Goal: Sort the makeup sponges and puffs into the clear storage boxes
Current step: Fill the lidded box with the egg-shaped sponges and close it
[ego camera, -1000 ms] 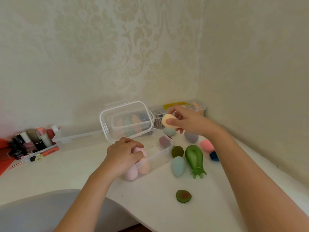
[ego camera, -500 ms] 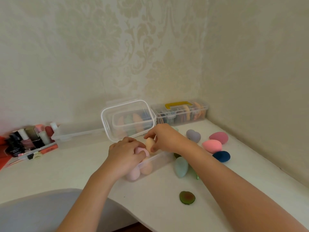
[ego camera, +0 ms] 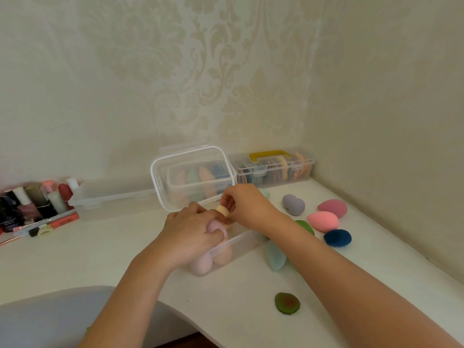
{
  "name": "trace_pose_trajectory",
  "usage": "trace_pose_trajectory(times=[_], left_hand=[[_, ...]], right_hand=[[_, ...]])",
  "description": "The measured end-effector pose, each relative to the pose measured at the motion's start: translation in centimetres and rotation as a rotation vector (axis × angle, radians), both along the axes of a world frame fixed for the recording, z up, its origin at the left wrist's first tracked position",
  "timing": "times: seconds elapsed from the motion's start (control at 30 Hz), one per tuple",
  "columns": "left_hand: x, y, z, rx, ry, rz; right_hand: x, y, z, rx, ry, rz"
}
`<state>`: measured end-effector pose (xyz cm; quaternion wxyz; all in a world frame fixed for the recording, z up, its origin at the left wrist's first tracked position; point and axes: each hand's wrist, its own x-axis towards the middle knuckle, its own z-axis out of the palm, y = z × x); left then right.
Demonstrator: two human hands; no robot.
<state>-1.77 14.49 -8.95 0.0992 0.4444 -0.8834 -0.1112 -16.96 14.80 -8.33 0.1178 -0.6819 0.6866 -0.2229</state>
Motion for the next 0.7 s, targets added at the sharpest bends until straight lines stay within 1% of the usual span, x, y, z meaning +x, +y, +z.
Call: trace_pose_trajectory(times=[0.1, 0.27, 0.3, 0.37, 0.4, 0.47, 0.5, 0.53, 0.6, 0.7], left_hand=[[0.0, -0.1, 0.2, 0.018, -0.059, -0.018], [-0.5, -0.3, 0.5, 0.026, -0.192, -0.019], [-0.6, -0.2, 0.5, 0.027, -0.204, -0.012], [-0.6, -0.1, 0.5, 0.032, -0.209, -0.004], [-0.6, -0.1, 0.5, 0.035, -0.205, -0.004], [-0.6, 0.0, 0.5, 0.038, -0.196, -0.003], [-0.6, 0.0, 0.5, 0.037, -0.194, -0.003], [-0.6, 0.0, 0.5, 0.037, -0.192, -0.003], [-0.7, 0.1, 0.4, 0.032, -0.187, -0.002], [-0.6, 0.1, 0.4, 0.028, -0.177, 0.002]], right_hand=[[-0.4, 0.6, 0.6, 0.026, -0.093, 0.035], [-1.4, 2.0, 1.8, 0.123, -0.17, 0.093], [-1.9, 2.4, 2.1, 0.126, -0.201, 0.088], [-3.5, 3.2, 3.2, 0.079, -0.258, 0.011], [-4.5, 3.7, 3.9, 0.033, -0.241, -0.046], [-6.7, 4.4, 5.0, -0.027, -0.083, -0.186], [-7.8, 4.7, 5.2, 0.002, 0.027, -0.262], [-8.7, 5.0, 5.4, 0.077, 0.118, -0.344], [-10.0, 5.5, 5.1, 0.288, 0.229, -0.47], [-10.9, 5.9, 4.4, 0.522, 0.387, -0.482]])
